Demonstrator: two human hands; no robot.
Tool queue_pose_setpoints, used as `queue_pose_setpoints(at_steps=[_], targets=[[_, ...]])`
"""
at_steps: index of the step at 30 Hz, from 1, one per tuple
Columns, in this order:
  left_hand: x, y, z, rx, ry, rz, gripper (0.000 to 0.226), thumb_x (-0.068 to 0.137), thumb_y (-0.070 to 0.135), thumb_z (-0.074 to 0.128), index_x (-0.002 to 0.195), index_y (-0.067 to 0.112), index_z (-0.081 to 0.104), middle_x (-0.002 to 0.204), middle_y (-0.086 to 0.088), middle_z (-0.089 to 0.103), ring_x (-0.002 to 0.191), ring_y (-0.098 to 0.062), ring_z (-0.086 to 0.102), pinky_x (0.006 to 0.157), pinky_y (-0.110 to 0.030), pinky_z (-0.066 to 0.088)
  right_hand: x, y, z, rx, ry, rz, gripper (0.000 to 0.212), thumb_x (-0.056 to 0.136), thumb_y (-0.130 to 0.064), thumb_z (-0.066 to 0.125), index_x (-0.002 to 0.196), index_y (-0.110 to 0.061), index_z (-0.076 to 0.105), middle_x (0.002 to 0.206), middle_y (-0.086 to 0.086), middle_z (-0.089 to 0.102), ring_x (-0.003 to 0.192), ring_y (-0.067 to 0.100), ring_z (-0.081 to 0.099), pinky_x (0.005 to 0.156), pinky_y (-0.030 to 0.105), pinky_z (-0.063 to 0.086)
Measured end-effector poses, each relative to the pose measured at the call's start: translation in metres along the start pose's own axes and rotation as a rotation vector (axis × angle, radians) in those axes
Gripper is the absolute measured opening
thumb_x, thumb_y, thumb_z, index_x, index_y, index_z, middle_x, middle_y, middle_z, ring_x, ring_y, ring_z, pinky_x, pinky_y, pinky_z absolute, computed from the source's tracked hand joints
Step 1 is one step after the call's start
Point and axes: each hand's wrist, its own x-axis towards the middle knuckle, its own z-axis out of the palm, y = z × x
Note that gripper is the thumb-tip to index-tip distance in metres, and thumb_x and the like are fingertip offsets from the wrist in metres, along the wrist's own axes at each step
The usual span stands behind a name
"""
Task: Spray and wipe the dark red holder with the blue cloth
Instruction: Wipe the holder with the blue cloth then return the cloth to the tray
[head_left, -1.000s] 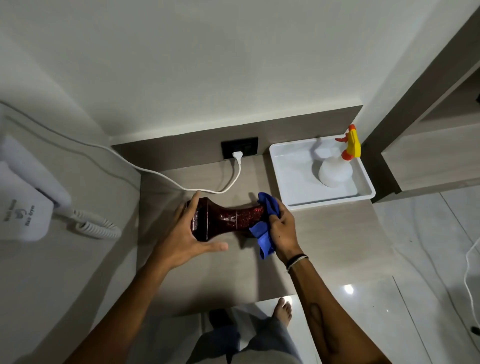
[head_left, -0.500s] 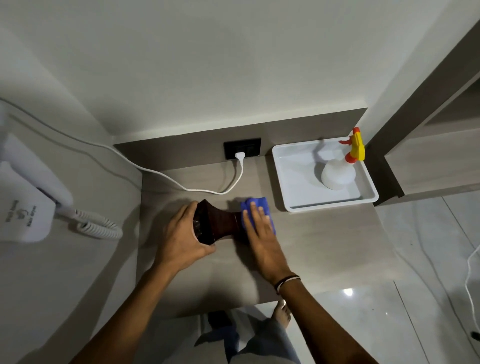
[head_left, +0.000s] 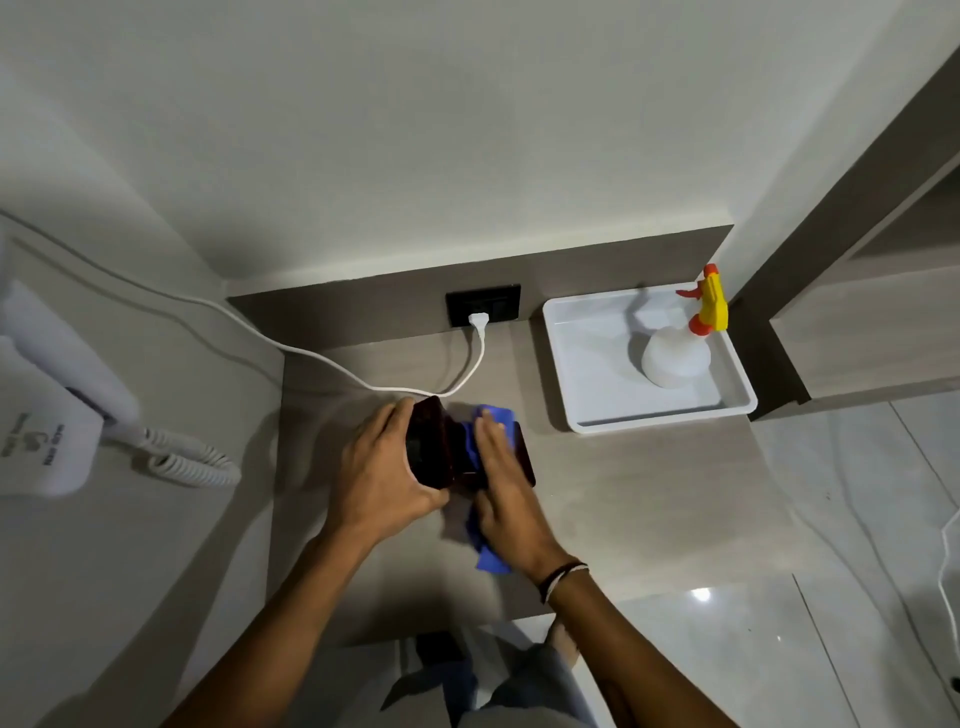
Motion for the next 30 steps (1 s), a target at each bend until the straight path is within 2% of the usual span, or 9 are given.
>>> queue_pose_setpoints(at_steps=[3, 7, 10, 12, 14, 19, 23, 27, 30], targets=[[0.004, 0.003, 0.001, -0.04, 0.007, 0.015, 0.076, 0.059, 0.031, 0.078, 0.132, 0.022, 0.063, 0.122, -0.001, 0.072, 0.11, -0.028, 0.069, 0.096, -0.047, 0.06, 0.003, -0.029, 0.024, 0.163, 0.042, -0.136, 0.088, 0.097, 0.004, 0.044, 0.173, -0.014, 0.003, 0.184, 0.003, -0.004, 0.171, 0.024, 0.002, 0.139, 0.035, 0.009], [0.002, -0.004, -0.003, -0.046, -0.016, -0.025, 0.1, 0.054, 0.029, 0.098, 0.146, 0.02, 0.059, 0.135, -0.003, 0.067, 0.121, -0.029, 0.065, 0.099, -0.046, 0.059, -0.001, 0.014, 0.01, -0.072, 0.002, -0.097, 0.088, 0.104, -0.005, 0.06, 0.174, -0.02, 0.008, 0.183, 0.0, -0.007, 0.171, 0.022, 0.0, 0.139, 0.047, 0.014], [0.003, -0.008, -0.004, 0.009, -0.022, 0.007, 0.11, 0.053, 0.032, 0.102, 0.151, 0.024, 0.053, 0.139, -0.001, 0.062, 0.127, -0.028, 0.061, 0.101, -0.046, 0.059, -0.003, 0.038, -0.024, -0.097, 0.004, 0.093, 0.046, 0.113, -0.045, 0.05, 0.156, -0.057, 0.043, 0.174, -0.004, 0.039, 0.155, 0.014, 0.045, 0.124, 0.035, 0.042], [0.005, -0.008, -0.004, 0.067, -0.008, 0.029, 0.115, 0.052, 0.035, 0.102, 0.154, 0.023, 0.051, 0.141, -0.002, 0.062, 0.13, -0.027, 0.058, 0.105, -0.043, 0.057, -0.002, 0.048, -0.047, -0.162, -0.012, 0.065, 0.057, 0.111, -0.017, 0.053, 0.163, -0.039, 0.043, 0.174, 0.001, 0.039, 0.154, 0.021, 0.047, 0.126, 0.037, 0.042], [0.008, -0.004, 0.001, 0.13, 0.017, 0.052, 0.116, 0.052, 0.036, 0.102, 0.154, 0.019, 0.051, 0.142, -0.004, 0.062, 0.132, -0.029, 0.057, 0.11, -0.041, 0.051, 0.003, 0.058, -0.065, -0.249, 0.057, 0.023, 0.078, 0.1, 0.008, 0.052, 0.17, -0.019, 0.03, 0.177, 0.004, 0.028, 0.157, 0.021, 0.04, 0.133, 0.035, 0.03], [0.02, 0.017, 0.009, 0.234, 0.001, 0.052, 0.122, 0.058, 0.049, 0.1, 0.161, 0.012, 0.045, 0.157, -0.008, 0.054, 0.147, -0.031, 0.05, 0.124, -0.045, 0.041, 0.052, 0.06, -0.121, -0.413, 0.194, 0.014, 0.082, 0.093, 0.017, 0.056, 0.168, -0.003, 0.031, 0.175, 0.016, 0.031, 0.159, 0.032, 0.038, 0.132, 0.037, 0.028], [0.024, 0.028, 0.021, 0.237, -0.015, 0.045, 0.125, 0.062, 0.045, 0.096, 0.166, 0.013, 0.034, 0.168, -0.008, 0.041, 0.158, -0.03, 0.036, 0.13, -0.038, 0.029, 0.103, 0.091, -0.143, -0.569, 0.138, 0.054, 0.087, 0.094, 0.015, 0.064, 0.169, 0.0, 0.021, 0.178, 0.019, 0.022, 0.164, 0.04, 0.027, 0.134, 0.047, 0.032], [0.024, 0.031, 0.035, 0.248, -0.018, 0.06, 0.127, 0.061, 0.042, 0.099, 0.166, 0.008, 0.036, 0.172, -0.014, 0.039, 0.163, -0.036, 0.032, 0.128, -0.038, 0.015, 0.134, 0.13, -0.141, -0.789, -0.132, 0.142, 0.07, 0.114, -0.007, 0.042, 0.17, 0.002, 0.001, 0.181, 0.021, -0.001, 0.169, 0.042, 0.005, 0.138, 0.046, 0.013], [0.024, 0.03, 0.046, 0.276, 0.006, 0.089, 0.126, 0.059, 0.041, 0.098, 0.163, 0.004, 0.038, 0.169, -0.018, 0.043, 0.162, -0.038, 0.034, 0.132, -0.045, 0.017, 0.137, 0.149, -0.124, -0.894, -0.262, 0.161, 0.088, 0.108, -0.029, 0.049, 0.168, 0.006, -0.006, 0.178, 0.028, -0.012, 0.168, 0.047, -0.003, 0.138, 0.052, 0.004]])
